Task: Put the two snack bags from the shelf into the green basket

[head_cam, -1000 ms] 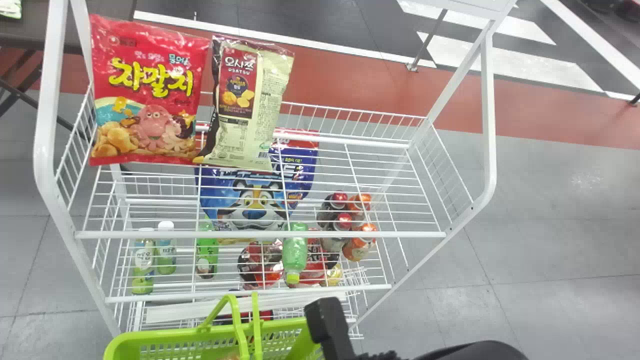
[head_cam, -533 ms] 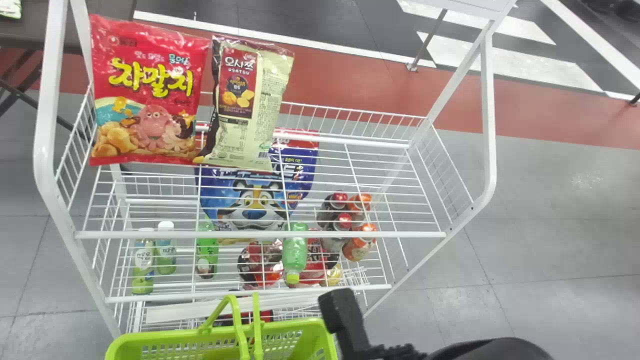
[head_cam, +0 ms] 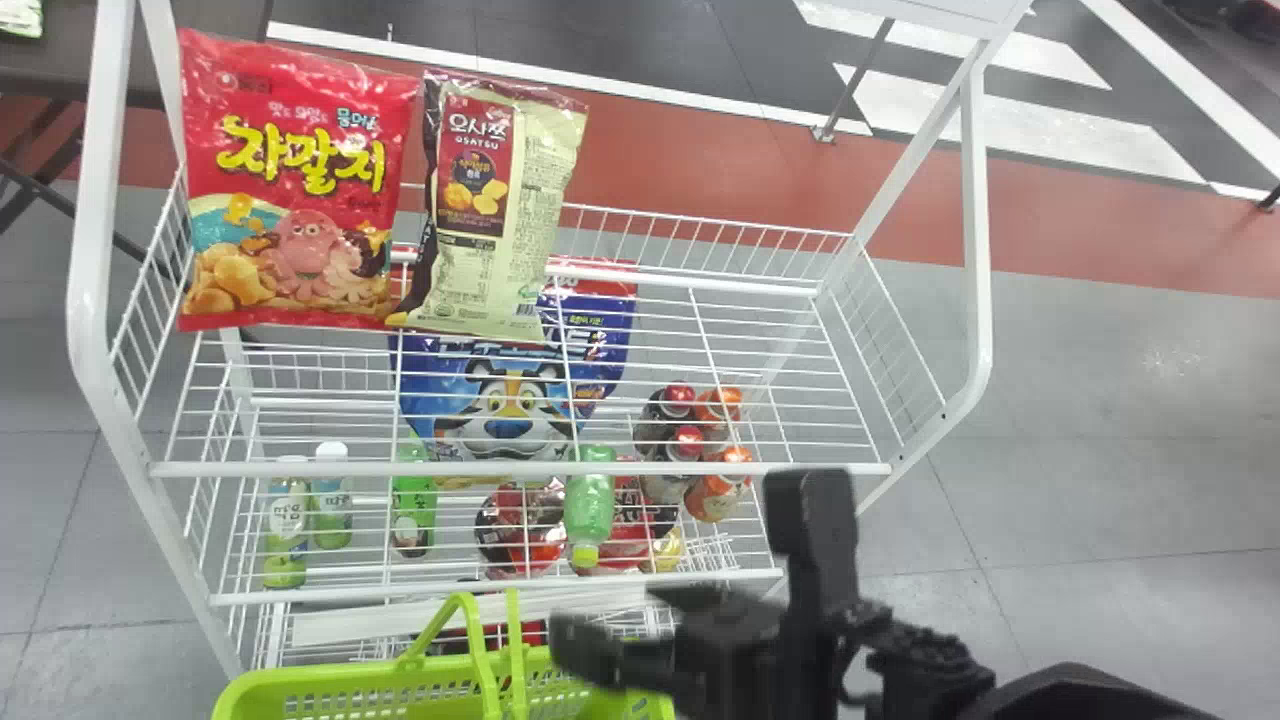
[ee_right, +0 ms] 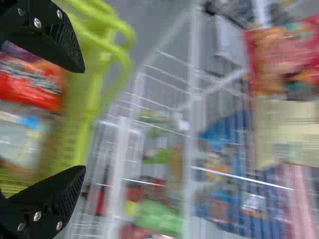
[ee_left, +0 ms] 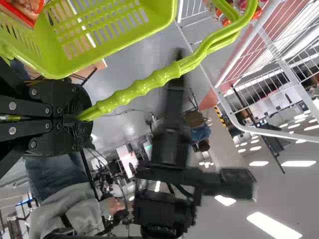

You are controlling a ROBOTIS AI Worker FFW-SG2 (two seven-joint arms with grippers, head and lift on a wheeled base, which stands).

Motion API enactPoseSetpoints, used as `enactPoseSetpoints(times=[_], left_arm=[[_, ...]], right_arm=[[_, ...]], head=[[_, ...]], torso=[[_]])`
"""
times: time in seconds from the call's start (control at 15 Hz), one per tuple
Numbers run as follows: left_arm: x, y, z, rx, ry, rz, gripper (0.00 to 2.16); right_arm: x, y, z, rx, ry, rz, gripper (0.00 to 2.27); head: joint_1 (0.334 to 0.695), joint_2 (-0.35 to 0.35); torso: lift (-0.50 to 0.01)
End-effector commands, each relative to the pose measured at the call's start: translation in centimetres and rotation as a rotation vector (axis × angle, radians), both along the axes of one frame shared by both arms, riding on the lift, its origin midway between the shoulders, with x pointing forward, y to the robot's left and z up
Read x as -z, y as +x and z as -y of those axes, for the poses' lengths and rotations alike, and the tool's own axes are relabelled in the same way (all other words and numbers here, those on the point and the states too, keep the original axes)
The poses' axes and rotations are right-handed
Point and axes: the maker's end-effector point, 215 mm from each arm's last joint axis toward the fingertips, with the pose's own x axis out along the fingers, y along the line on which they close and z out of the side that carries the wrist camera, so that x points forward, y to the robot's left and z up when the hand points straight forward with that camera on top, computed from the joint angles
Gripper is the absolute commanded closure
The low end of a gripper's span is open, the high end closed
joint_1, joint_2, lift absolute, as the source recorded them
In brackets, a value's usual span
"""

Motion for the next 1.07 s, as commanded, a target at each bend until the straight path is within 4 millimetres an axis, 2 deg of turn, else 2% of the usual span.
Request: enactPoseSetpoints(times=[0.0, 0.13, 0.27, 0.33, 0.47, 0.6, 1.0], left_arm=[[0.1, -0.1, 0.4, 0.003, -0.005, 0.004, 2.13], [0.2, 0.0, 0.5, 0.002, -0.010, 0.010, 2.13], [0.2, -0.2, 0.6, 0.006, -0.015, 0.007, 2.13], [0.2, -0.2, 0.6, 0.005, -0.017, 0.009, 2.13], [0.2, -0.3, 0.6, 0.003, -0.019, 0.013, 2.13], [0.2, -0.5, 0.7, 0.005, -0.025, 0.014, 2.13], [0.1, -0.8, 0.6, -0.002, -0.034, 0.023, 2.13]], right_arm=[[-5.6, 4.9, 0.4, 0.042, -0.009, 0.313, 0.11], [-9.1, 6.7, 0.8, 0.067, -0.007, 0.536, 0.11], [-11.7, 6.2, 0.6, 0.085, -0.015, 0.723, 0.11], [-11.1, 5.6, 0.9, 0.109, -0.010, 0.718, 0.11], [-12.0, 4.8, 2.0, 0.186, -0.004, 0.772, 0.11], [-11.4, 4.5, 2.6, 0.248, -0.002, 0.749, 0.11], [-10.8, 4.2, 2.9, 0.262, -0.005, 0.726, 0.11]], head=[[0.695, -0.350], [0.695, -0.350], [0.695, -0.350], [0.695, -0.350], [0.695, -0.350], [0.695, -0.350], [0.695, -0.350]], torso=[[-0.007], [-0.007], [-0.007], [-0.007], [-0.007], [-0.007], [-0.007]])
